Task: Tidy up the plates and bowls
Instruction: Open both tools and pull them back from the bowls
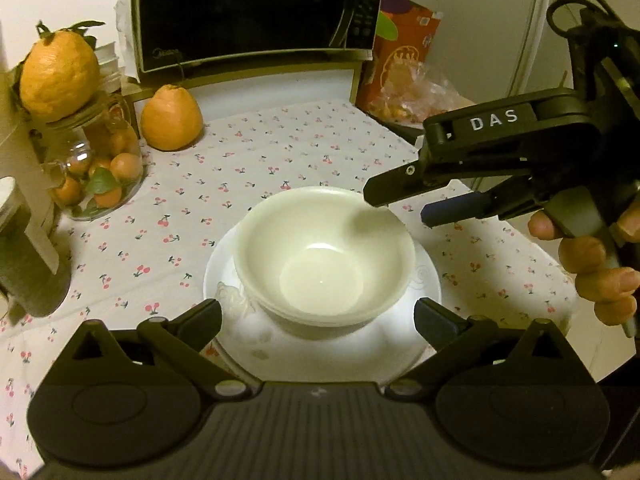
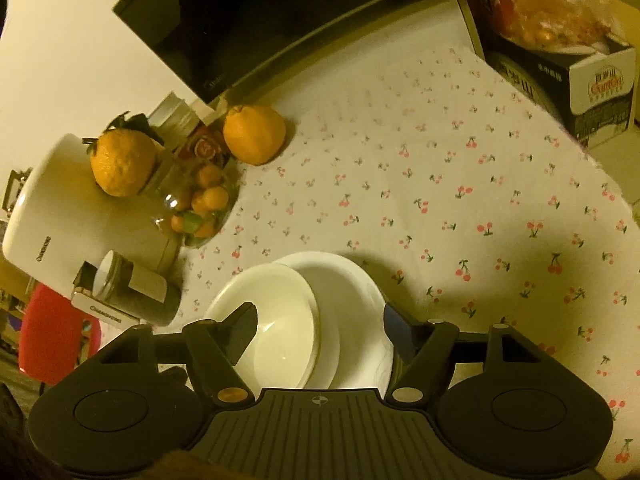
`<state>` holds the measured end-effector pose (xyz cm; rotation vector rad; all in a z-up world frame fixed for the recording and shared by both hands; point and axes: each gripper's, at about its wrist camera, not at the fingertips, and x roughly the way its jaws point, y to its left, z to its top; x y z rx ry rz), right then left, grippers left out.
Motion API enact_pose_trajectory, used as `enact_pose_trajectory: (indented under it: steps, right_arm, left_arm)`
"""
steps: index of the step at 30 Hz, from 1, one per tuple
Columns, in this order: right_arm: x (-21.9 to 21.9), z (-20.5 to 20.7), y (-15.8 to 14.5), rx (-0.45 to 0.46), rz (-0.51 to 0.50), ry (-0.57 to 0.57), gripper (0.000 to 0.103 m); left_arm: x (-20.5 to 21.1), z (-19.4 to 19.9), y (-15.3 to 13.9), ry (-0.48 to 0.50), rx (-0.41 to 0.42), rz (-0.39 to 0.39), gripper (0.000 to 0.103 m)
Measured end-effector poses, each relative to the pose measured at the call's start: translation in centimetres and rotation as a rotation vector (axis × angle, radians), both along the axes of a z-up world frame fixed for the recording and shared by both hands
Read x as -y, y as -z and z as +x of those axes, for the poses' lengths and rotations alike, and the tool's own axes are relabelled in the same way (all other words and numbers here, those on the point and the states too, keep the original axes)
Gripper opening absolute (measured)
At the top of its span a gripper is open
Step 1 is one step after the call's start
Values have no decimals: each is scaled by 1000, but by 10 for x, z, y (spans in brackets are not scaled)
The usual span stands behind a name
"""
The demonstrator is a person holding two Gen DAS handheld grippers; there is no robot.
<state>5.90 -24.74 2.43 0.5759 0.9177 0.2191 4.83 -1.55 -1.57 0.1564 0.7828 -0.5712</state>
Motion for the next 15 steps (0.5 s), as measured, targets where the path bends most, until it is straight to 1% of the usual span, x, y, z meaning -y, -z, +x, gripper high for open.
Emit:
enact_pose_trajectory:
  steps: [2,6,7,9,10,12,15]
  right_arm:
    - [0,-4,-6,19,-21,-3,76]
    - [-1,-15,-16,33,-73,-14,77]
    - [-2,-18,-19,35,-97,-22,77]
    - [-6,-26,-26,56,-187,-37,77]
    - [-7,-31,-29,65,-217,-44,77]
    - [-7,-40,-34,81,-257,-42,77]
    - [-7,-53,-36,63,-255,-29,83]
  left_arm:
    - [-1,-5,-4,-21,5,3,103]
    - [-1,-12,-12,-82,7,34,103]
    - [0,-15,-14,-102,16,54,103]
    - [1,-20,-15,-151,31,95,103]
    - [0,-22,-16,-180,26,103,103]
    - [-3,-24,-17,-246,-5,87,103]
    - [-8,-30,-18,-328,-40,65,103]
